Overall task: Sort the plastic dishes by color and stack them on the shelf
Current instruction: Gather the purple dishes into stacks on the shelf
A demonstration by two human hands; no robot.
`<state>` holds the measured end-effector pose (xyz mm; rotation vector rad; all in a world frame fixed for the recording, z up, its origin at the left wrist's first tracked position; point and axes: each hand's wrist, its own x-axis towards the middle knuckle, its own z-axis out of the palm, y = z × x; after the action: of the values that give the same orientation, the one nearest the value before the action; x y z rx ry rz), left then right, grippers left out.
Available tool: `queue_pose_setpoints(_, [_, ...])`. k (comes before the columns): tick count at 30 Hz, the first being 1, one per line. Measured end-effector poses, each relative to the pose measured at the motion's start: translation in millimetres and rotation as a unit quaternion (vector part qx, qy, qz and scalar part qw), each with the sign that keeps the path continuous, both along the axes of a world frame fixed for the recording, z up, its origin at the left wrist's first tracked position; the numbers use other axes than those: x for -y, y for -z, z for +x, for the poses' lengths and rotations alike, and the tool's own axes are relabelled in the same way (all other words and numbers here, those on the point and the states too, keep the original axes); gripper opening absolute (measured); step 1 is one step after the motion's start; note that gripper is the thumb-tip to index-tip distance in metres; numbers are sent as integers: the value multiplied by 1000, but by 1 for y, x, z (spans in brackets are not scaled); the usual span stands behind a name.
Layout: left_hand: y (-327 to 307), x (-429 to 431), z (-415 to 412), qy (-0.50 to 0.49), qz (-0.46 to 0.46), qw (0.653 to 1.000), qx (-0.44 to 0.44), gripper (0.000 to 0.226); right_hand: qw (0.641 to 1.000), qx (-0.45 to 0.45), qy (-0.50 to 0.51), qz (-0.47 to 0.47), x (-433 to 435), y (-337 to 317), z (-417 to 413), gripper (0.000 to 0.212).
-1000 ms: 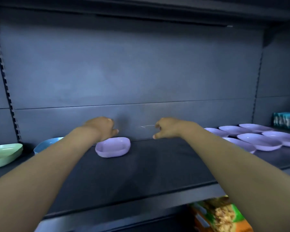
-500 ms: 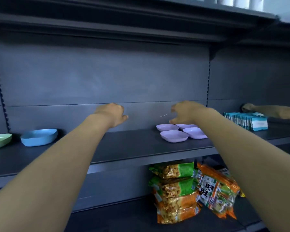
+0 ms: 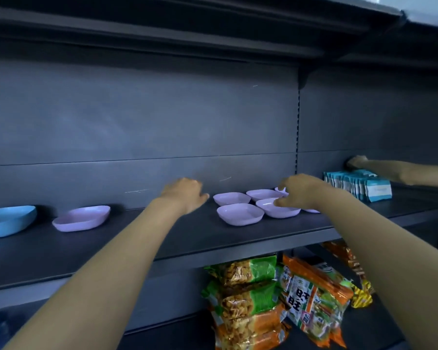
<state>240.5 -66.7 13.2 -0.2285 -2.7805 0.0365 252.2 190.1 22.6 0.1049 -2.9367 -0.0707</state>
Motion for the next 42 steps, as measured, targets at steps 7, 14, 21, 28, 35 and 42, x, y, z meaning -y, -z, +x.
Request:
queue_pose_setpoints(7, [21,-24,-85,28,30,999,7,34,1000,9,3,1,-35,20,-85,42])
queue_pose_setpoints(14, [53,-45,-140,31,68,996,50,30,999,23,11,-36,-65,38,-146,38])
queue_pose_setpoints(21, [71,-53,-157,6,154,983,97,34,999,33,14,-37,-85,58,-197,32])
queue_pose_setpoints(28, [74,-60,-169,-65,334,923,178,31,995,46,53,-64,-100,75,-247,38])
queue_pose_setpoints(35, [80,-65,-169,-126,444,865,196,36,995,56,59,-64,-109,74,-261,35])
queue_pose_setpoints(42, [78,-67,-158,-137,491,843,169,29,969,78,5,-236,-125,82,-270,21])
